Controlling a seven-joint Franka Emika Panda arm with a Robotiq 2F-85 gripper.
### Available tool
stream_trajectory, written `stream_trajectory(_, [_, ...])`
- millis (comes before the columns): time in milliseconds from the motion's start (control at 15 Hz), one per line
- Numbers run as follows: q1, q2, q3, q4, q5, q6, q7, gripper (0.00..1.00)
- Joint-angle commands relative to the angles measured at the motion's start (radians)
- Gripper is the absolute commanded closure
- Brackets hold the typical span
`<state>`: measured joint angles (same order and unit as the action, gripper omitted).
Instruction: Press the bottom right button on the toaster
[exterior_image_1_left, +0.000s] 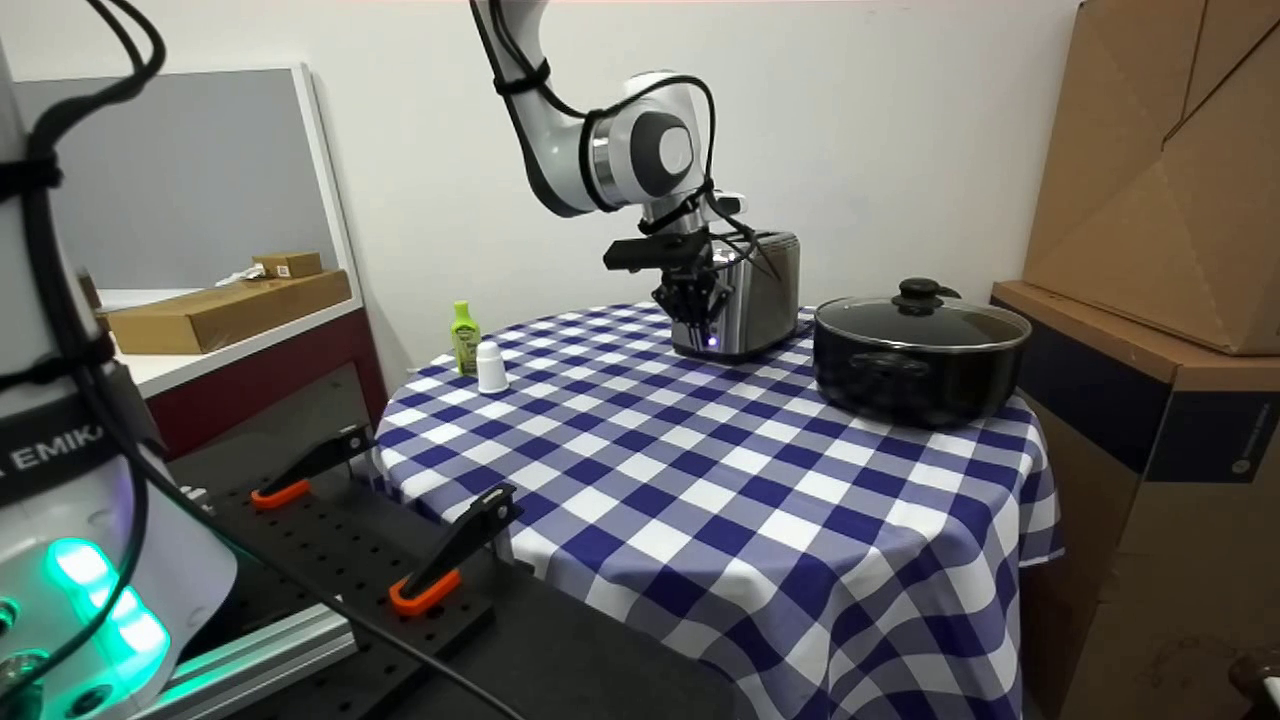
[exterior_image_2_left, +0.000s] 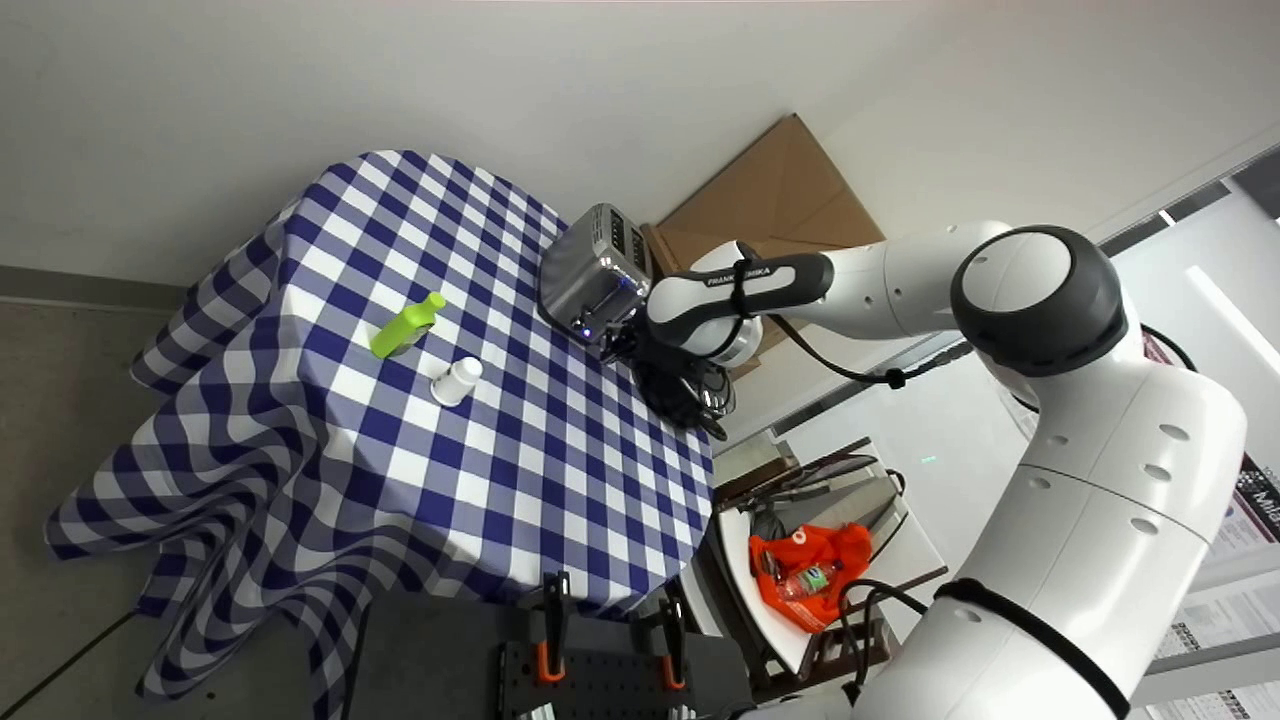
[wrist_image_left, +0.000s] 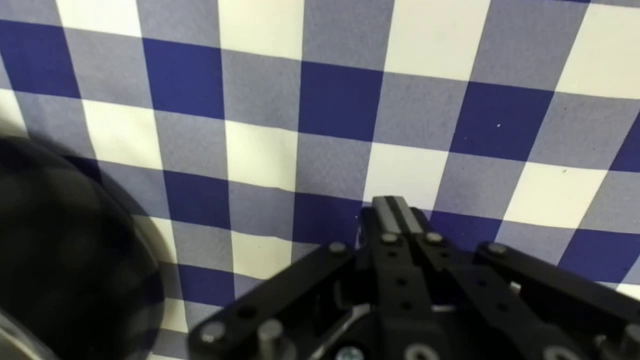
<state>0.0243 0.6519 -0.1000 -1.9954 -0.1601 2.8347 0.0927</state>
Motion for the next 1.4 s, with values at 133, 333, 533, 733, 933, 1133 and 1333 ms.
stream_trajectory(133, [0.084, 0.037, -0.062, 0.02, -0.012, 0.052, 0.032, 1.0])
stream_trajectory(333, [0.115, 0.065, -0.09, 0.048, -0.012, 0.05, 0.048, 1.0])
stream_trajectory(533, [0.137, 0.102, -0.117, 0.093, -0.009, 0.041, 0.072, 1.0])
stream_trajectory(733, [0.15, 0.135, -0.135, 0.132, -0.009, 0.042, 0.085, 1.0])
stream_trajectory(933, [0.159, 0.164, -0.14, 0.158, -0.008, 0.054, 0.091, 1.0])
stream_trajectory(1133, [0.175, 0.191, -0.151, 0.175, 0.001, 0.088, 0.119, 1.0])
stream_trajectory(1333, [0.195, 0.192, -0.165, 0.159, 0.014, 0.162, 0.147, 1.0])
